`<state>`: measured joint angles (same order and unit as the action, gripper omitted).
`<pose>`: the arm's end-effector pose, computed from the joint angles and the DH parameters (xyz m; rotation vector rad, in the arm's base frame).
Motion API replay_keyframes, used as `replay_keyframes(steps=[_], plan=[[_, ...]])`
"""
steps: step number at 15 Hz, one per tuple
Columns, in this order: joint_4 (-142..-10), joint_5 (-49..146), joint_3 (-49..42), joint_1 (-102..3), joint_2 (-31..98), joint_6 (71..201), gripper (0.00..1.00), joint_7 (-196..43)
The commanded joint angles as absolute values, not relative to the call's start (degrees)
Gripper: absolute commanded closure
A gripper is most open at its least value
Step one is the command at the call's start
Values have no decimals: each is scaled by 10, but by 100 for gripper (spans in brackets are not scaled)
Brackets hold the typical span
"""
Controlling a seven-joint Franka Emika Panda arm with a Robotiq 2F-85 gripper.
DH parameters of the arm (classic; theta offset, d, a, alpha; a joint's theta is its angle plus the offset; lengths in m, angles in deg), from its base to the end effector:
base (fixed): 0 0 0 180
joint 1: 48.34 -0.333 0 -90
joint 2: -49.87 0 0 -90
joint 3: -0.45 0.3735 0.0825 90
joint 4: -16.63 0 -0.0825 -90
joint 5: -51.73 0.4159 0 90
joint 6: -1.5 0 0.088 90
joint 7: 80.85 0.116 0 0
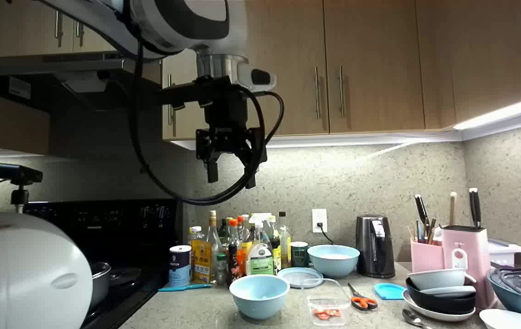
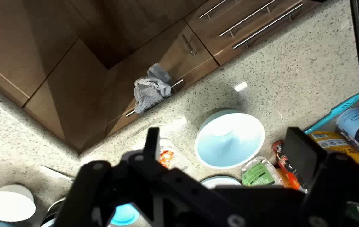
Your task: Pour the contents in the lunch box into the blue bowl
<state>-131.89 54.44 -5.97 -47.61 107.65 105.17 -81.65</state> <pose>0.2553 -0.0382 0.5843 -2.9885 0.1127 -0.3434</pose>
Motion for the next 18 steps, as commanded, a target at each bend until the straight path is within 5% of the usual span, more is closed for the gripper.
replay_keyframes(steps=[1, 8, 18], plan=[[-1317, 550, -55, -468, 1075, 1050, 0, -822], [-1311, 545, -51, -469, 1062, 1059, 0, -825], [-1206, 460, -25, -492, 828, 1228, 0, -898]])
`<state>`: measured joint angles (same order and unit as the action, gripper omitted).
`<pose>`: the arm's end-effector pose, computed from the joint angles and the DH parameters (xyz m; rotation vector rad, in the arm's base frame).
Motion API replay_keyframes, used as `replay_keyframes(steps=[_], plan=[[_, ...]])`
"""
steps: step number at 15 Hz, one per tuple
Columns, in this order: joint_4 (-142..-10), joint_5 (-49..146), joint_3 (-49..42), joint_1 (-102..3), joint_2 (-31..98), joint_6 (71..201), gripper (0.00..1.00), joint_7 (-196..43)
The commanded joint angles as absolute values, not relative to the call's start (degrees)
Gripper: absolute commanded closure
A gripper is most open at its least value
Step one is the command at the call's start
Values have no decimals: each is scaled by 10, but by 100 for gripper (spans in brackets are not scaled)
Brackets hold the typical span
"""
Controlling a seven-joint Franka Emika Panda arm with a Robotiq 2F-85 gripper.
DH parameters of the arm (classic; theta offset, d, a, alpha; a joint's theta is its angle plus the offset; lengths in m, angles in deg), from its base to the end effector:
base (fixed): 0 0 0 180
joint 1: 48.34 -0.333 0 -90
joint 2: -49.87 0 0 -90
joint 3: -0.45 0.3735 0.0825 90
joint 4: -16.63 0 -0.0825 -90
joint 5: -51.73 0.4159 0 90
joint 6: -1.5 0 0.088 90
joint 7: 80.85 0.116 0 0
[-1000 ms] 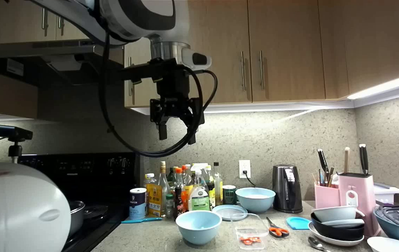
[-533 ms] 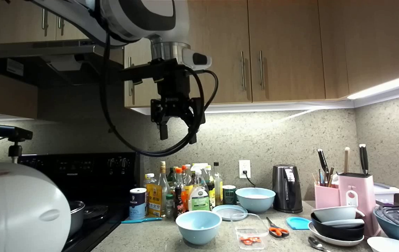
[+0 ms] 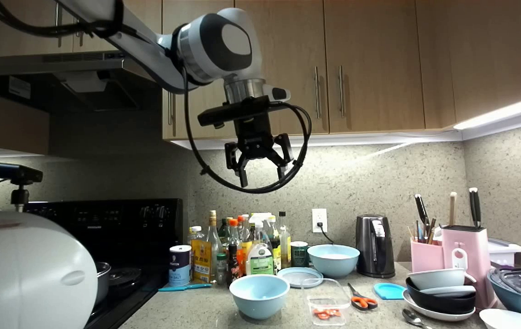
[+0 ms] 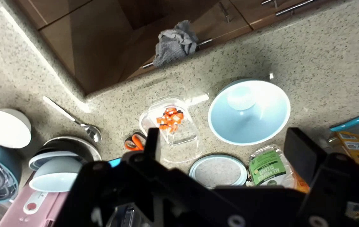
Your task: Pour the contents in the lunch box into the blue bowl
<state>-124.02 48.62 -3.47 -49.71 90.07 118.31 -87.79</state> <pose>0.3628 -0.0251 0.5900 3.0774 0.1601 0.4393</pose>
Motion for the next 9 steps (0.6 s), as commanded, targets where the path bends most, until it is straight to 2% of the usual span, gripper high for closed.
replay_keyframes(steps=[1, 2, 9], plan=[[-1202, 455, -25, -491, 815, 1235, 0, -897], [-1221, 471, -25, -493, 851, 1217, 0, -880], [-1183, 492, -39, -496, 763, 1247, 0, -886]])
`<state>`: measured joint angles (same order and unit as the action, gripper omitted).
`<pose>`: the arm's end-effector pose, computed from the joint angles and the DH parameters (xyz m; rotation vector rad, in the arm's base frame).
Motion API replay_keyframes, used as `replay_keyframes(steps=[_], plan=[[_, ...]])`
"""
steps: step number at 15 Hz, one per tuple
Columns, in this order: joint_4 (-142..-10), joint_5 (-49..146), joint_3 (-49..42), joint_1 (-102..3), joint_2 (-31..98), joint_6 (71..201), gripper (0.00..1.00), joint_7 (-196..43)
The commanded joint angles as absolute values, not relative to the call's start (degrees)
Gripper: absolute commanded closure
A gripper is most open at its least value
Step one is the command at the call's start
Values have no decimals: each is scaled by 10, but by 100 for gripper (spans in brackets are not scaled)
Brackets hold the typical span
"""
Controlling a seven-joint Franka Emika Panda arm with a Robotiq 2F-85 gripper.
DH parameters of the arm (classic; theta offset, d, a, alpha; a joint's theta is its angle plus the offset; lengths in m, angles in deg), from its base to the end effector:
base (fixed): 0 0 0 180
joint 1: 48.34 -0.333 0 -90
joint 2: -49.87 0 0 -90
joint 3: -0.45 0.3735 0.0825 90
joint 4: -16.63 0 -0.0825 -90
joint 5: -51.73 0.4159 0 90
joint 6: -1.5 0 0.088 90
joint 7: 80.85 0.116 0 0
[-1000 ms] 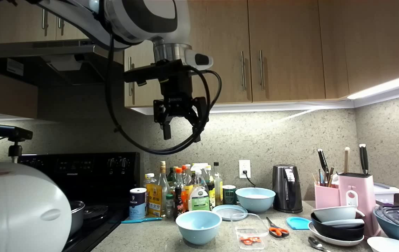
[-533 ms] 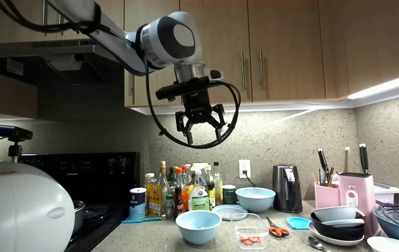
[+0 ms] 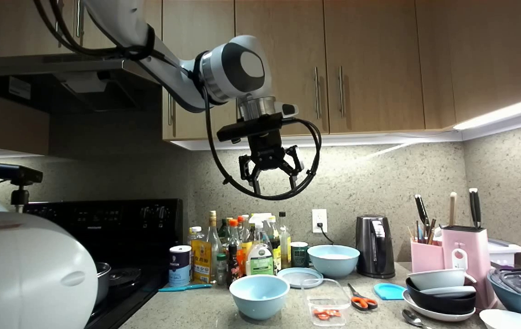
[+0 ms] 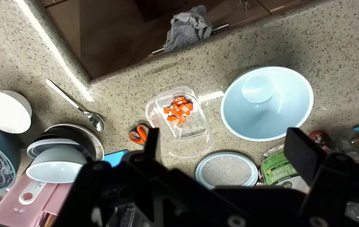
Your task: Pour the contents in the lunch box into the blue bowl
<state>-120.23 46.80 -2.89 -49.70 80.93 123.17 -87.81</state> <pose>0.4168 -0.0227 0.5738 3.0379 0.1918 0.4169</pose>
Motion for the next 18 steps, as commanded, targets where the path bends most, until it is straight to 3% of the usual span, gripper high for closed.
replay_keyframes(steps=[1, 10, 18], plan=[[-1171, 491, -43, -490, 730, 1257, 0, -883], [-1023, 502, -64, -476, 481, 1236, 0, -989], [-1050, 485, -52, -472, 505, 1254, 0, -951]])
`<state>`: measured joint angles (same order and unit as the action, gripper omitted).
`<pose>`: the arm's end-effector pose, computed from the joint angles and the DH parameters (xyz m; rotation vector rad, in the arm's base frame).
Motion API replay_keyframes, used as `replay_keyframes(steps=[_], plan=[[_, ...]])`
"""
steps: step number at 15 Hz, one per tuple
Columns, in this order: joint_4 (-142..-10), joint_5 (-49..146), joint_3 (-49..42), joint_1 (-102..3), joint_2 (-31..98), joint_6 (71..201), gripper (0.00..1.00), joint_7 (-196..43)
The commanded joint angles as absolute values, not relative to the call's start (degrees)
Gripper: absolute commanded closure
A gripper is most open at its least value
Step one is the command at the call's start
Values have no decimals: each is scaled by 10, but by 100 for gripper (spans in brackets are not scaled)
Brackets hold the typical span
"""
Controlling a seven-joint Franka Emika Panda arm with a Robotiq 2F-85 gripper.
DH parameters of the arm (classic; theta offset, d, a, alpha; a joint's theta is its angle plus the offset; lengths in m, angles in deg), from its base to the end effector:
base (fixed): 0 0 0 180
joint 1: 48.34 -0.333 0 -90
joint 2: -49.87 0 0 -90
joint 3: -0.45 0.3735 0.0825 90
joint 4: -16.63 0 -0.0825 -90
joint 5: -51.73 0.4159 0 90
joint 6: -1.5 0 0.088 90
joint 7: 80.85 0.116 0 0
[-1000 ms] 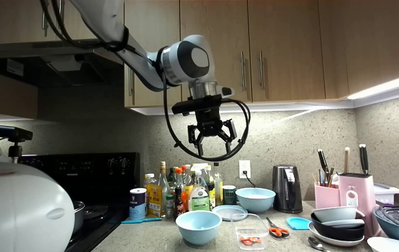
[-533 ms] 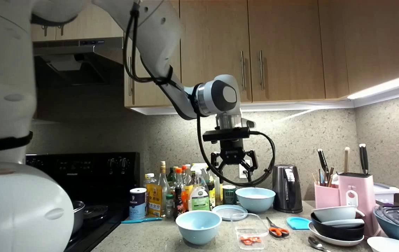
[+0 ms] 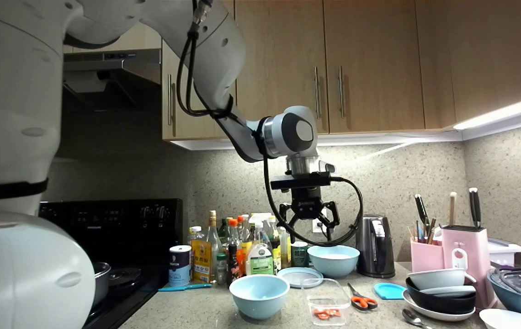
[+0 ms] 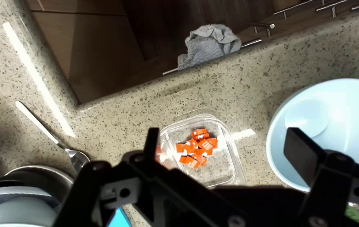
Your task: Pour the contents in the lunch box into the blue bowl
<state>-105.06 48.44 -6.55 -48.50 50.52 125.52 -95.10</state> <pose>0.5667 -0.0708 0.4524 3.0753 0.2469 0.0655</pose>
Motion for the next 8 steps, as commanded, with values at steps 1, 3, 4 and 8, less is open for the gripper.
replay_keyframes(steps=[1, 3, 4, 8], plan=[[-1050, 485, -52, -472, 505, 1254, 0, -951], [-1028, 501, -56, -466, 469, 1264, 0, -958], [-1017, 503, -58, -463, 450, 1265, 0, -961], [-958, 506, -55, -447, 379, 1255, 0, -974]])
